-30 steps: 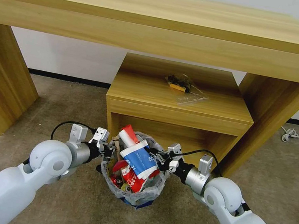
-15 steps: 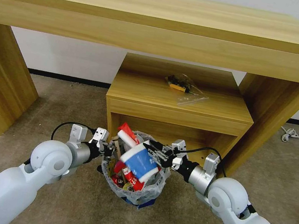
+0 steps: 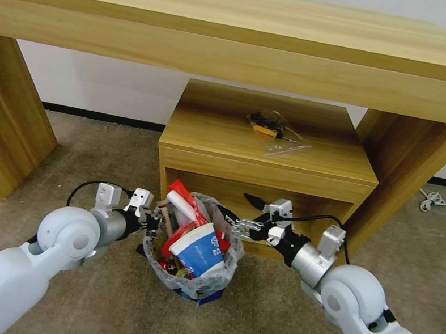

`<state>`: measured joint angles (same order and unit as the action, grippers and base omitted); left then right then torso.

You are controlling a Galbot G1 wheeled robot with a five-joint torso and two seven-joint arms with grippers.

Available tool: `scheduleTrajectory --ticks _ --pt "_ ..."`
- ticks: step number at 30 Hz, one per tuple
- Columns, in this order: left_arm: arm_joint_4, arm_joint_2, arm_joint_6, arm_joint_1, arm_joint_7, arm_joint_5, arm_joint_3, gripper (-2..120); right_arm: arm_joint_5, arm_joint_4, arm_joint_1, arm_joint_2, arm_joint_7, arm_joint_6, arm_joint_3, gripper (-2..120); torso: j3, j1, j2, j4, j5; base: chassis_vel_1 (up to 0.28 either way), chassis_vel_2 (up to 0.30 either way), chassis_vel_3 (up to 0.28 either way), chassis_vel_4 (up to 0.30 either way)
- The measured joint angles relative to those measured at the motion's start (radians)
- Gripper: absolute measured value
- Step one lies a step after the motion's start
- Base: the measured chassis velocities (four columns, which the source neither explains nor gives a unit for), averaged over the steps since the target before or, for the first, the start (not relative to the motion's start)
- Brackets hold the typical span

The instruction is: Pick up the trash bin and place the garbage on the floor into it.

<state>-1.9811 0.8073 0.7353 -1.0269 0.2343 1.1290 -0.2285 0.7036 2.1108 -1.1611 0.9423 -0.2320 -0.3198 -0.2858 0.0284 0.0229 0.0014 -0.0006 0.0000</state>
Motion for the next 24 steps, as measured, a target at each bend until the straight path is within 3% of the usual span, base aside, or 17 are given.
scheduleTrajectory --ticks 7,12,14,16,24 --pt "0.015 -0.010 0.000 -0.064 -0.006 -0.010 -0.110 0 -0.100 0.035 -0.240 0.043 0.011 0.061 -0.232 100 0.000 0.000 0.000 -0.0004 0.0001 0.000 0.000 0.000 0.000" --pt "0.059 0.014 0.000 -0.141 -0.072 -0.098 -0.205 0 -0.190 0.025 -0.379 0.105 -0.020 0.148 -0.357 100 0.000 0.000 0.000 -0.0003 -0.0001 0.000 0.000 0.000 0.000" --pt "0.063 0.018 0.000 -0.155 -0.078 -0.103 -0.219 0 -0.195 0.024 -0.393 0.115 -0.024 0.158 -0.370 100 0.000 0.000 0.000 -0.0002 0.0000 0.000 0.000 0.000 0.000" --pt "0.078 0.031 0.000 -0.218 -0.105 -0.116 -0.285 0 -0.216 0.007 -0.444 0.157 -0.035 0.196 -0.412 100 0.000 0.000 0.000 -0.0001 -0.0001 0.000 0.000 0.000 0.000" --pt "0.094 0.072 0.000 -0.292 -0.110 -0.122 -0.398 0 -0.226 -0.034 -0.453 0.200 -0.038 0.223 -0.433 100 0.000 0.000 0.000 0.0000 0.0000 0.000 0.000 0.000 0.000"
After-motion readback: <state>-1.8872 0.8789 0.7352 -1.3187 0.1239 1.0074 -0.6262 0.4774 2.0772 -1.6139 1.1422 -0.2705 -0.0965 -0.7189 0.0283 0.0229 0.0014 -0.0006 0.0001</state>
